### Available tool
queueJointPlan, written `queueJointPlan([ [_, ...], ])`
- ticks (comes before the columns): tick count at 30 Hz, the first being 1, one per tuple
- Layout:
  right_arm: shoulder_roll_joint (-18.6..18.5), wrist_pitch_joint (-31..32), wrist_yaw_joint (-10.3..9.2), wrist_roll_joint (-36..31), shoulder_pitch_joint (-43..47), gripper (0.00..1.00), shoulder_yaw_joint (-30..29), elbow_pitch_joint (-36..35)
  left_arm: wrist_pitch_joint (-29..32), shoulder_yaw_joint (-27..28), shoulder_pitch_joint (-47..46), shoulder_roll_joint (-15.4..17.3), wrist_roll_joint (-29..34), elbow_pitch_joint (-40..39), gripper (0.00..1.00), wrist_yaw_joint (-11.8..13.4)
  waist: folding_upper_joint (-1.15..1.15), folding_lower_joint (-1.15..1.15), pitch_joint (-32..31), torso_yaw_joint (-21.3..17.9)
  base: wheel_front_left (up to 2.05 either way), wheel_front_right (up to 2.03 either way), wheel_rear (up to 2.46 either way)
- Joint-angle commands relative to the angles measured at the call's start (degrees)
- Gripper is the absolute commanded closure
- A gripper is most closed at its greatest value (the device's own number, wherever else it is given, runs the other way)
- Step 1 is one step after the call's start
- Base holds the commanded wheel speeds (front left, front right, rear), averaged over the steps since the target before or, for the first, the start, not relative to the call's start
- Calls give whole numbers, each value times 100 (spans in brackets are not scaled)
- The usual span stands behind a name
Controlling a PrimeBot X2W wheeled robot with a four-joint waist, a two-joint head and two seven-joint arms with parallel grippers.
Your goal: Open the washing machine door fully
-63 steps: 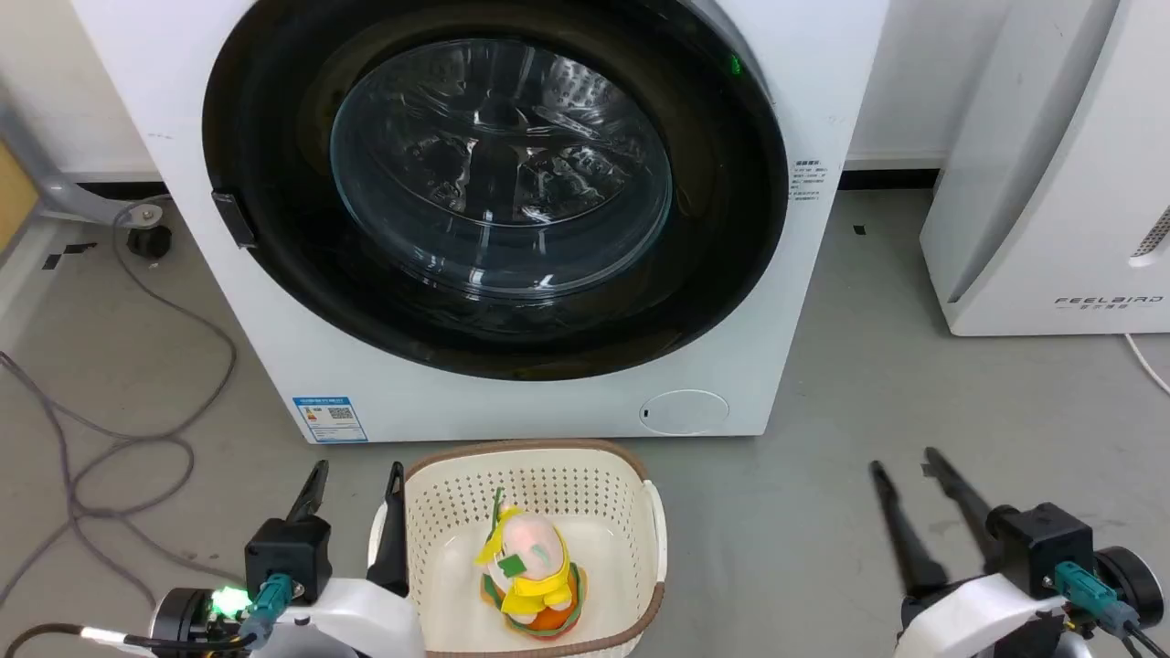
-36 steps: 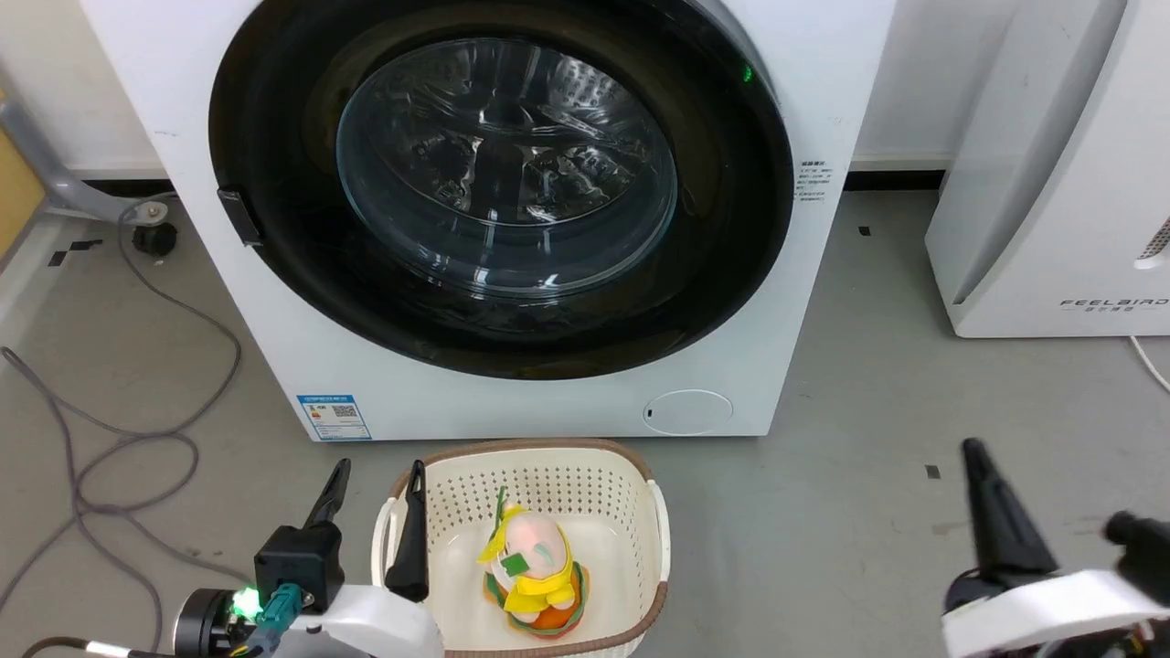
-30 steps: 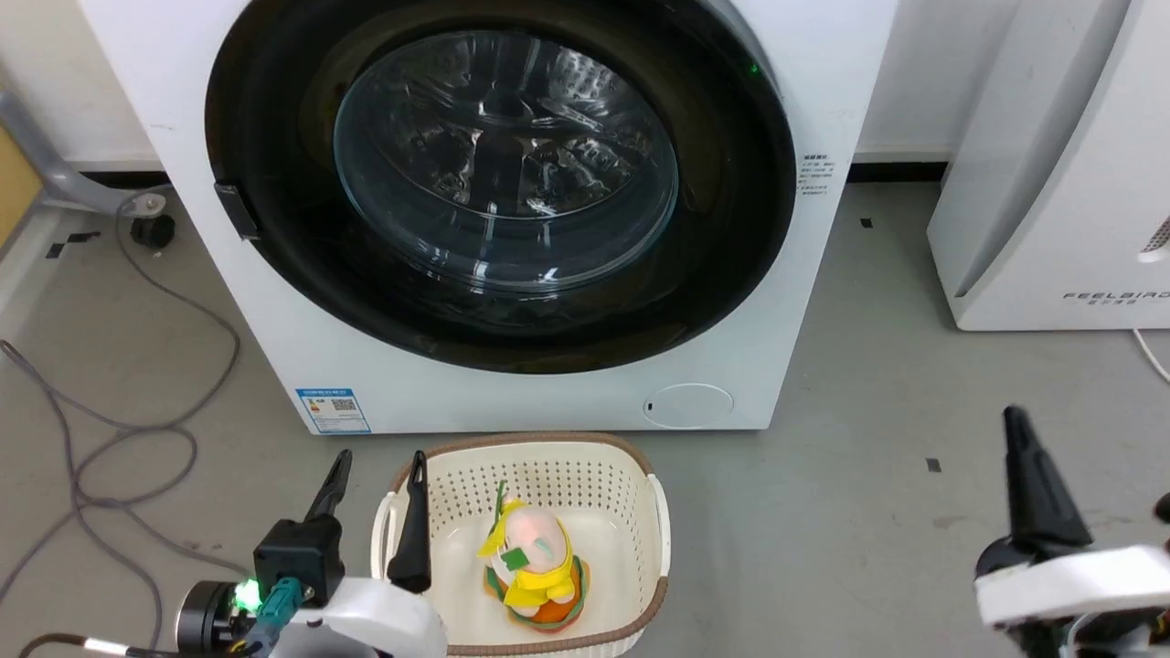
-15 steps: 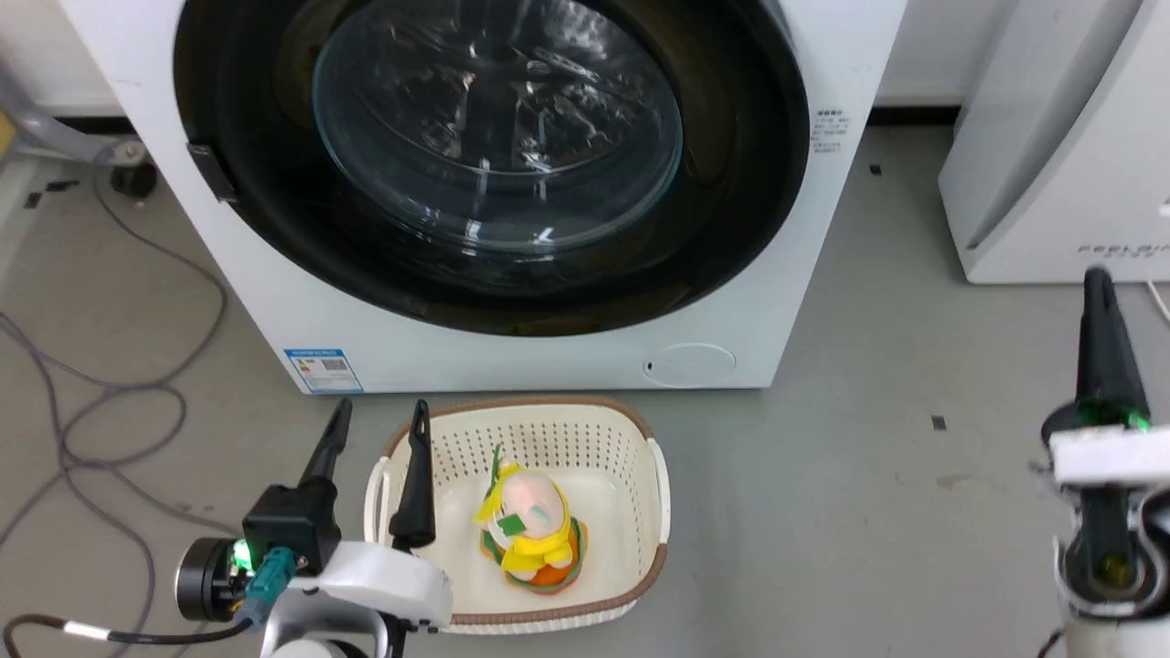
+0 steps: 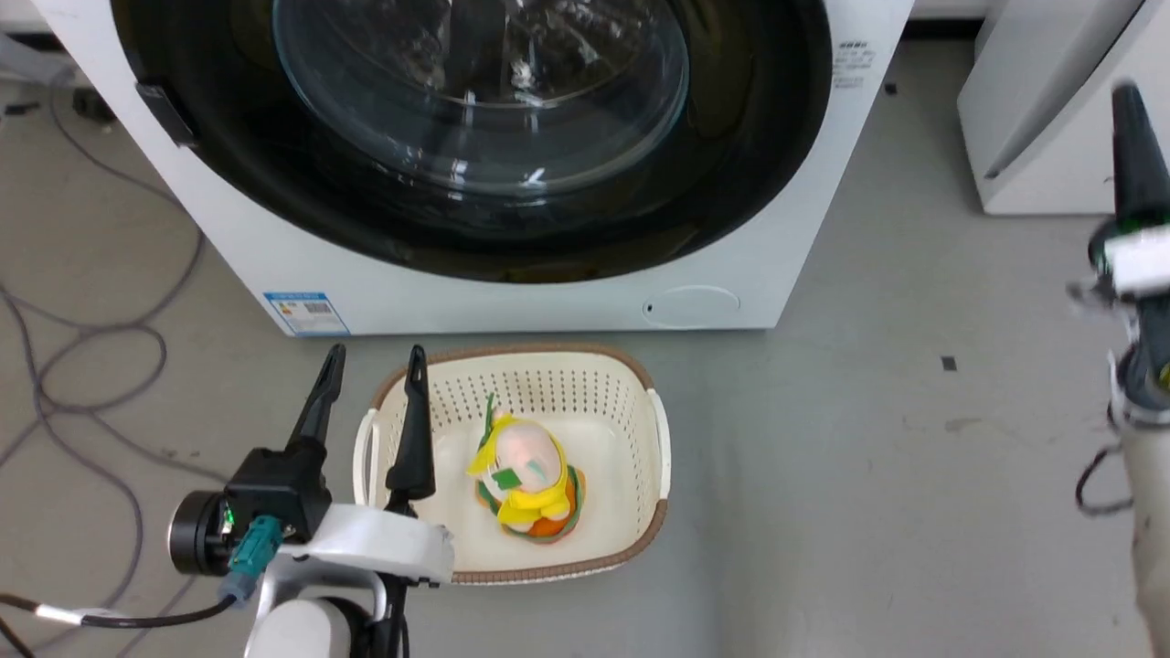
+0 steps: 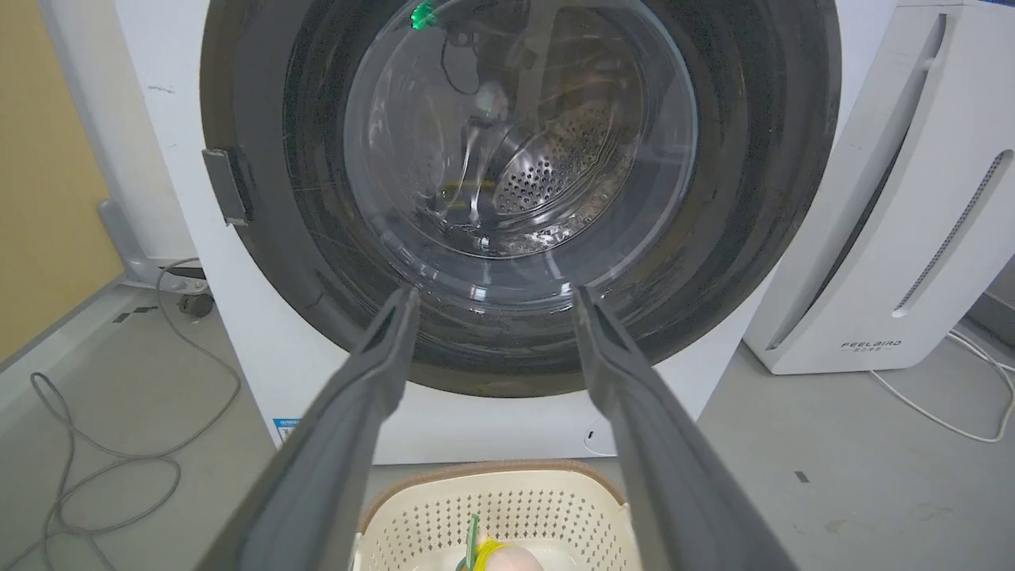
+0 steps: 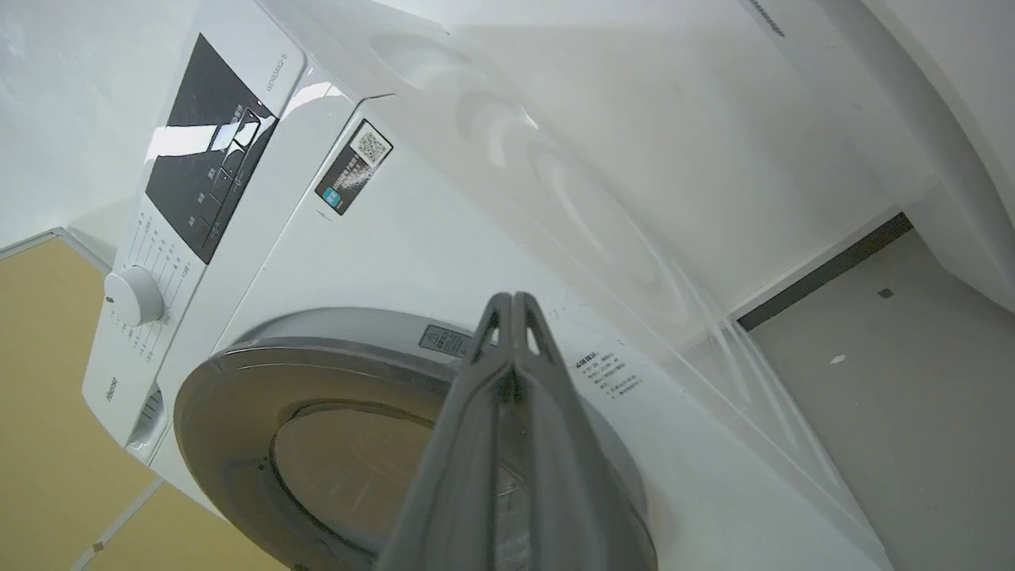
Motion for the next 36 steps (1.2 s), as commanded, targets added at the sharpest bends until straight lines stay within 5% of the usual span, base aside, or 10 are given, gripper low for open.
queueJointPlan([
  [1, -117, 86, 0, 233, -351, 100, 111, 191, -68, -21, -124, 4, -48, -41, 0, 24, 0, -1, 91, 11, 0, 0, 0],
  [14, -353, 1319, -1, 925, -2788, 100, 1577, 1664, -248, -82, -442, 4, -160, -144, 0, 57, 0, -1, 606, 63, 0, 0, 0],
  [36, -150, 3009, -2, 1512, -5310, 100, 3327, 3403, -499, -375, -855, 5, -400, -214, 0, 187, 0, -1, 1318, 227, 0, 0, 0],
])
